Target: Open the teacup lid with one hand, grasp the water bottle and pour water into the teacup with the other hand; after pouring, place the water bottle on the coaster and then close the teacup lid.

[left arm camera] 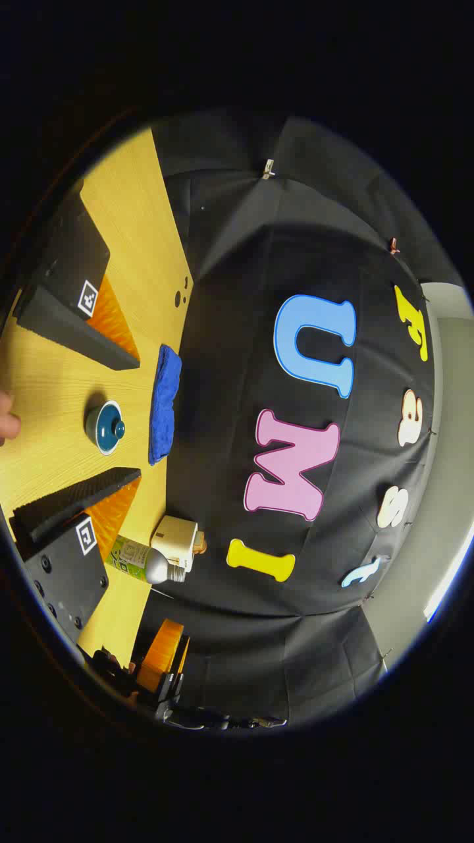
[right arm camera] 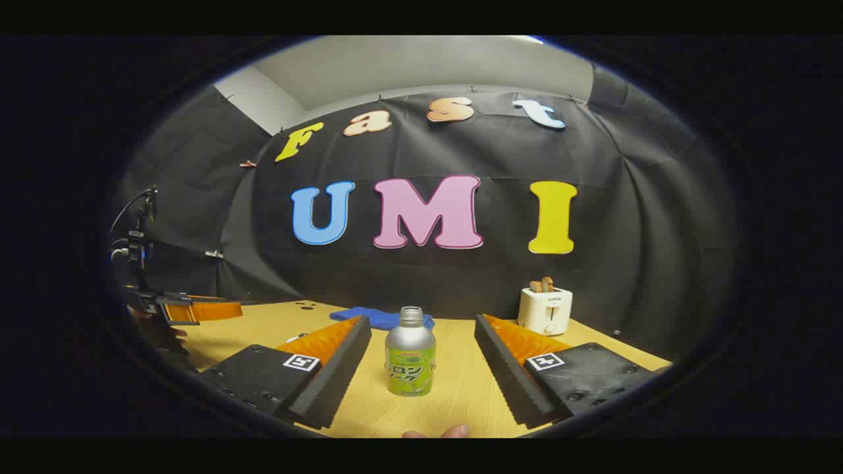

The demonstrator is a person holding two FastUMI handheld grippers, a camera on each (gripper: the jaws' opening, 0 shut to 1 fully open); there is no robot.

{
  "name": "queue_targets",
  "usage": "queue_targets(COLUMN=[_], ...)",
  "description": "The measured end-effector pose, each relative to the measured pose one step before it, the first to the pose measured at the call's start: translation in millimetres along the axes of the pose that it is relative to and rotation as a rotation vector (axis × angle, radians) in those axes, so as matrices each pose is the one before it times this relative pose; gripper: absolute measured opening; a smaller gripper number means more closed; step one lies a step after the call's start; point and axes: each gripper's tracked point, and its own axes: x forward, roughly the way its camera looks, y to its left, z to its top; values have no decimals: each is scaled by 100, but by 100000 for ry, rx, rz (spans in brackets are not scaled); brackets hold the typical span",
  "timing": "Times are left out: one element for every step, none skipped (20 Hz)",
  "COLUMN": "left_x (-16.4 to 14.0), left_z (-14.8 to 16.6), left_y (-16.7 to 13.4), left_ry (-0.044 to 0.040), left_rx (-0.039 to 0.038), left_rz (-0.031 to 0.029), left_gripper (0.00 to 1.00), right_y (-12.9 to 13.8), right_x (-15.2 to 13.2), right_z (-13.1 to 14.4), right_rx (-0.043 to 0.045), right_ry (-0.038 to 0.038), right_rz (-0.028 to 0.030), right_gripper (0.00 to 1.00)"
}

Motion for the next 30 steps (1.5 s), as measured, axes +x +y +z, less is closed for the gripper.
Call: queue_targets(left_x=[53, 34, -11, 25, 28, 84, 119, 27, 49, 36, 84, -11, 95, 91, 242, 375, 502, 758, 920, 1068, 1064, 1042, 1117, 945, 904, 835, 710, 652, 598, 463], left_z=[-30, 7, -137, 15, -184, -82, -168, -65, -280, -14, -178, -7, -108, -46, -191, -50, -210, 77, -305, -500, -768, -632, -481, -385, -429, -239, -500, -167, -247, -222], left_y=[-37, -10, -3, -36, -78, -120, 5, -72, -130, -113, -120, -150, -43, -51, -37, -105, -82, 18, 64, -196, -141, -63, -189, -154, -39, -75, -70, -193, -136, -53], left_ry=[-2, 55, 158, 72, 130, 198, 110, 321, 322, 155, 191, 83, -44, 165, 193, 488, 74, -44, 1148, 2178, 2508, 2759, 1966, 1966, 1487, 1172, 1435, 717, 693, 761], left_rx=[28, 27, -4, -71, -184, -214, -138, 137, 277, 316, 369, 551, 620, 577, 284, 284, 441, 678, 808, 1086, 819, 288, -22, -297, -706, -528, -141, 311, 428, 661], left_rz=[24, -11, 155, -68, -187, -240, -140, -152, -161, -208, -129, 8, 7, 216, 101, 77, 91, 229, 65, -758, -613, -437, -829, -364, 90, 119, 108, 302, -380, 194], left_gripper=[94, 94, 94, 94, 94, 94, 94, 94, 94, 94, 94, 94, 94, 94, 94, 94, 94, 94, 94, 94, 94, 94, 94, 94, 93, 92, 92, 92, 92, 91], right_y=[20, -28, -41, 3, -77, -149, -37, 63, -30, 37, 79, 11, -54, -34, -57, -17, -124, -110, -119, -13, -65, -208, -192, -107, -176, -82, -104, -39, -157, -137], right_x=[-11, -25, 10, -64, 46, 4, -30, 2, 10, 6, -8, -3, 77, -6, -19, 1, 30, -11, -40, -22, -58, -10, -34, -10, -61, 2, -57, 28, 102, 31], right_z=[-42, 93, 63, -114, 120, 61, -12, -13, 14, 9, 3, -104, -115, -59, -83, 44, -1, 54, -57, 67, 150, 141, 133, 54, 62, -59, -59, 8, -24, 16], right_rx=[-162, 11, 114, 161, 212, 236, 247, 113, -41, -207, -346, -404, -139, 279, 522, 506, 262, 89, 72, 231, 360, 526, 575, 425, 374, 337, 389, 191, 137, 225], right_ry=[171, -98, -120, -22, -228, -110, -45, 106, -42, -81, -77, 205, 188, 214, 213, 55, -60, 79, 143, -112, -225, -352, -384, -229, 3, 143, 200, 64, 20, 52], right_rz=[216, -59, -6, -67, -166, -322, -73, 70, -91, -22, 111, 135, -37, -10, 32, 48, -196, -178, 26, 175, -10, -57, -155, -180, -212, 62, 164, 296, -107, -76], right_gripper=[98, 96, 98, 98, 98, 98, 98, 98, 98, 98, 98, 98, 100, 98, 98, 98, 98, 98, 98, 98, 98, 98, 98, 98, 98, 98, 98, 100, 98, 100])
